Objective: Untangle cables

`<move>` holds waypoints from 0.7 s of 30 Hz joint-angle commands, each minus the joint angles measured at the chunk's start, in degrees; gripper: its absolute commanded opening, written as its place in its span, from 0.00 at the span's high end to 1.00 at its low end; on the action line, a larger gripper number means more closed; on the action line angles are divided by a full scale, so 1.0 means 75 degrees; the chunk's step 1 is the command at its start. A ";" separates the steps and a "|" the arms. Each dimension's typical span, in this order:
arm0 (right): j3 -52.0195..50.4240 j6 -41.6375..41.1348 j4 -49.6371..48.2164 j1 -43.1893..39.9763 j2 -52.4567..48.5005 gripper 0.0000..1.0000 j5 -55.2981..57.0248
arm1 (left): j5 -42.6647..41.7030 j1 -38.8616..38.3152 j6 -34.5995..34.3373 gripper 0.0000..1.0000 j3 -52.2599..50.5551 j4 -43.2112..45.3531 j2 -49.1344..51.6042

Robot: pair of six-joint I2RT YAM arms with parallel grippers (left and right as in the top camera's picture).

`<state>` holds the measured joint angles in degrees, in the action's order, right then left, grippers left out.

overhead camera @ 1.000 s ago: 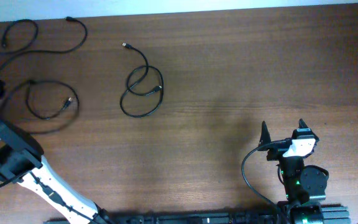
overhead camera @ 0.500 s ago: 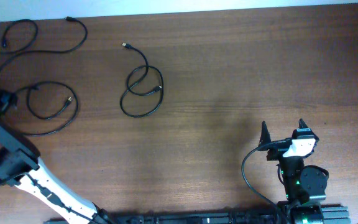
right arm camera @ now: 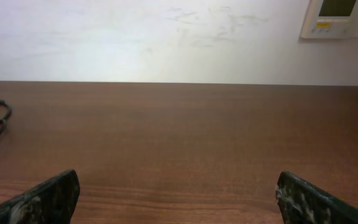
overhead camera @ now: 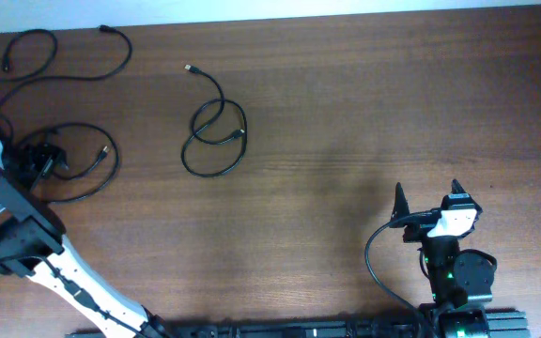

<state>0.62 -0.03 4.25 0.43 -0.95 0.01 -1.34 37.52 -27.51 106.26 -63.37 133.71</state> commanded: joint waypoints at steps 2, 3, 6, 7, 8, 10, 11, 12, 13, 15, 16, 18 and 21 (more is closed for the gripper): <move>-0.0041 -0.0026 0.0044 0.0041 0.0029 0.02 0.0038 | -0.0166 -0.0119 -0.0041 0.12 -0.0181 0.0099 0.0076; -0.0041 -0.0026 0.0044 0.0041 0.0029 0.02 0.0038 | -0.0023 -0.0119 -0.0038 0.12 -0.0184 0.0096 0.0090; -0.0041 -0.0026 0.0044 0.0041 0.0029 0.02 0.0038 | 0.0015 -0.0119 -0.0041 0.14 -0.0265 0.0210 0.0149; -0.0041 -0.0026 0.0044 0.0041 0.0029 0.02 0.0038 | -0.0085 -0.0119 -0.0038 0.26 -0.0271 0.0312 0.0178; -0.0041 -0.0026 0.0044 0.0041 0.0029 0.02 0.0038 | -0.0195 -0.0117 -0.0041 0.47 -0.0291 0.0455 0.0187; -0.0041 -0.0026 0.0044 0.0041 0.0029 0.02 0.0038 | -0.0533 -0.0117 -0.0041 0.73 -0.0291 0.0714 0.0187; -0.0041 -0.0026 0.0044 0.0041 0.0029 0.02 0.0038 | -0.0600 -0.0108 -0.0047 0.83 -0.0291 0.0854 0.0187; -0.0041 -0.0026 0.0044 0.0041 0.0029 0.02 0.0038 | -0.0600 -0.0085 -0.0047 0.85 -0.0291 0.0953 0.0187; -0.0041 -0.0026 0.0044 0.0041 0.0029 0.02 0.0038 | -0.0595 -0.0047 -0.0189 0.85 -0.0291 0.1046 0.0187; -0.0041 -0.0026 0.0044 0.0041 0.0029 0.02 0.0038 | -0.0627 0.0140 -0.1102 0.89 -0.0291 0.1081 0.0184; -0.0041 -0.0026 0.0044 0.0041 0.0029 0.02 0.0038 | -0.0740 0.0256 -0.1451 0.90 -0.0291 0.1093 0.0184; -0.0041 -0.0026 0.0044 0.0041 0.0029 0.02 0.0038 | -0.0953 0.0431 -0.1865 0.90 -0.0289 0.1107 0.0184; -0.0041 -0.0026 0.0044 0.0041 0.0029 0.02 0.0038 | -0.1792 0.0685 -0.2162 0.84 -0.0289 0.1376 0.0184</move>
<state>0.62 -0.05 4.23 0.43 -0.95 0.01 -10.33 41.06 -40.05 105.41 -54.04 133.58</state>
